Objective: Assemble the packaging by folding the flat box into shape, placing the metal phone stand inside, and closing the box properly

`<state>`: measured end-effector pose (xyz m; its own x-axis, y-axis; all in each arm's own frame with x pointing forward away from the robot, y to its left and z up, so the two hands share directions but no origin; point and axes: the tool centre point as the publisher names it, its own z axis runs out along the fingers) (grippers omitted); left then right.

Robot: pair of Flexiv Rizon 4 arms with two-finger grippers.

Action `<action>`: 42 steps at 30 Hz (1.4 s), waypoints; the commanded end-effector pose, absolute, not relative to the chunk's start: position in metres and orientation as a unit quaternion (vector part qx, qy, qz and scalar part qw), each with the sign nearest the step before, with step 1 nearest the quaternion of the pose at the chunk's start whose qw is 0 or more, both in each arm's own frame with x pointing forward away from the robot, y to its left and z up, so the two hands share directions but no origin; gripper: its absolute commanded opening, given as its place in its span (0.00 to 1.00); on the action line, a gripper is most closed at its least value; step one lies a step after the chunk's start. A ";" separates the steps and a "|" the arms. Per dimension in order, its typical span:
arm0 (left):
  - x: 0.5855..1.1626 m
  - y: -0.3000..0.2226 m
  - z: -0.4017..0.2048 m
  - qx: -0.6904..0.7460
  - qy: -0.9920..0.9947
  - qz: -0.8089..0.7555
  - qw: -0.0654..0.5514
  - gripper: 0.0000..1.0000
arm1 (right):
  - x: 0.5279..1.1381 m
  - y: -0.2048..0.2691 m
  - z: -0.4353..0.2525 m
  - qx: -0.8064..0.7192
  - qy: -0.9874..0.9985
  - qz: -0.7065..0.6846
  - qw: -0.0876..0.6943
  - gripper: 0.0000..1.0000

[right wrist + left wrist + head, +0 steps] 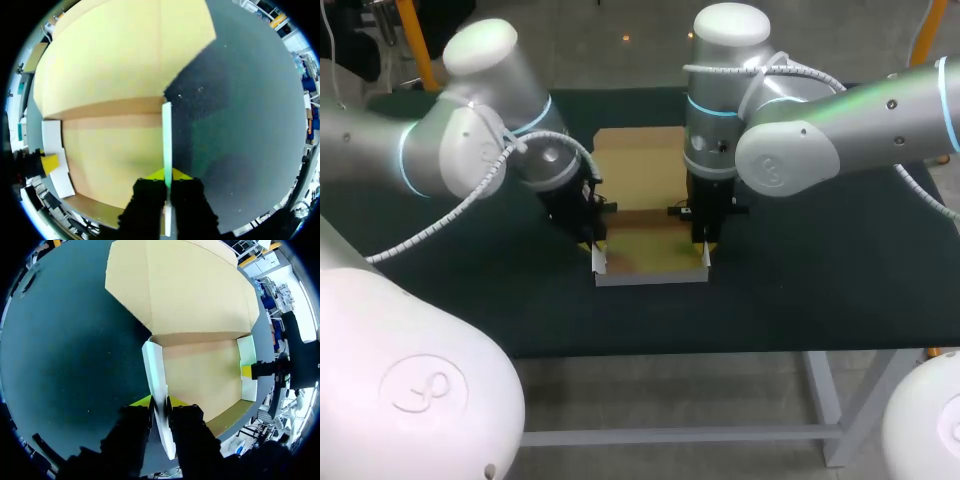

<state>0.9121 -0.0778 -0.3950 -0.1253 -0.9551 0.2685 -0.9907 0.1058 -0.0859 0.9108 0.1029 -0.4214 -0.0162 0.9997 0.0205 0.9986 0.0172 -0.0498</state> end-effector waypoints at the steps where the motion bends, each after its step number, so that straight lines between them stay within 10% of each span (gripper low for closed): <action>1: 0.913 -0.081 -0.396 0.668 -0.743 0.044 -0.010 0.18 | 0.913 0.104 -0.424 -0.700 -0.713 0.014 0.026 0.00; 32: 0.903 -0.075 -0.410 0.678 -0.732 0.023 -0.062 0.00 | 0.910 0.105 -0.421 -0.691 -0.722 0.007 0.032 0.00; 36: 0.902 -0.075 -0.409 0.678 -0.732 0.027 -0.063 0.00 | 0.905 0.104 -0.413 -0.670 -0.741 -0.013 0.050 0.57; 37: 0.902 -0.076 -0.408 0.678 -0.732 0.028 -0.064 0.00 | 0.903 0.104 -0.411 -0.667 -0.743 -0.016 0.052 0.92; 42: 0.900 -0.077 -0.406 0.677 -0.732 0.030 -0.067 0.00 | 0.894 0.099 -0.400 -0.643 -0.762 -0.038 0.068 1.00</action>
